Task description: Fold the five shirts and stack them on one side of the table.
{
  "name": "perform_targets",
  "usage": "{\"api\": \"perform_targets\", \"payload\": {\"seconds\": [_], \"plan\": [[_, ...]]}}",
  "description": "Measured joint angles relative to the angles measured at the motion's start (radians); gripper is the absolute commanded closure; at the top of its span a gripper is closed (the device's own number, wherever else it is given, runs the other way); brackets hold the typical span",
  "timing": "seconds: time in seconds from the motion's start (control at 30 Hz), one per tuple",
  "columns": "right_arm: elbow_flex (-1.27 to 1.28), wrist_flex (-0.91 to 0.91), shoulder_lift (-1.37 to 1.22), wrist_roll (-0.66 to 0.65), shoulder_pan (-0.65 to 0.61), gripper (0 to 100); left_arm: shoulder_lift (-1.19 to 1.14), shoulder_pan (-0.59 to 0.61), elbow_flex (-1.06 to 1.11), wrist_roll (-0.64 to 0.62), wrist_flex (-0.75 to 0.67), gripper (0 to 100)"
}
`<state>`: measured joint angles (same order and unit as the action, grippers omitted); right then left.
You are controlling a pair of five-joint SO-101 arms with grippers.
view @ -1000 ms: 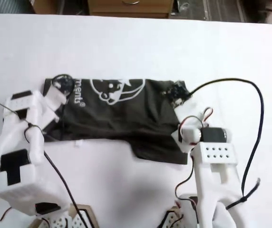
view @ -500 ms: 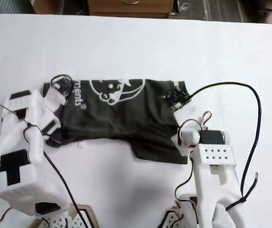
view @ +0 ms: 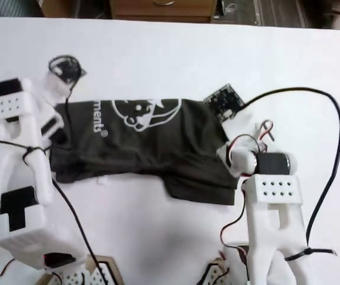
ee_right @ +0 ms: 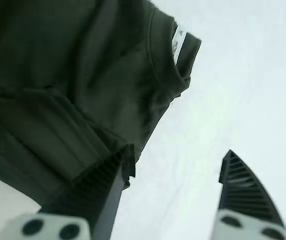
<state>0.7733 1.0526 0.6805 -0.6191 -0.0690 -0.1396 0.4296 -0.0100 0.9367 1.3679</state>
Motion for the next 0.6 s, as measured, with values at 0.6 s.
{"api": "perform_targets", "payload": {"seconds": [0.6], "plan": [[-0.02, -0.071, -0.164, 0.057, 0.0, 71.9, -0.528, -0.055, -0.302, -0.106, 0.014, 74]]}}
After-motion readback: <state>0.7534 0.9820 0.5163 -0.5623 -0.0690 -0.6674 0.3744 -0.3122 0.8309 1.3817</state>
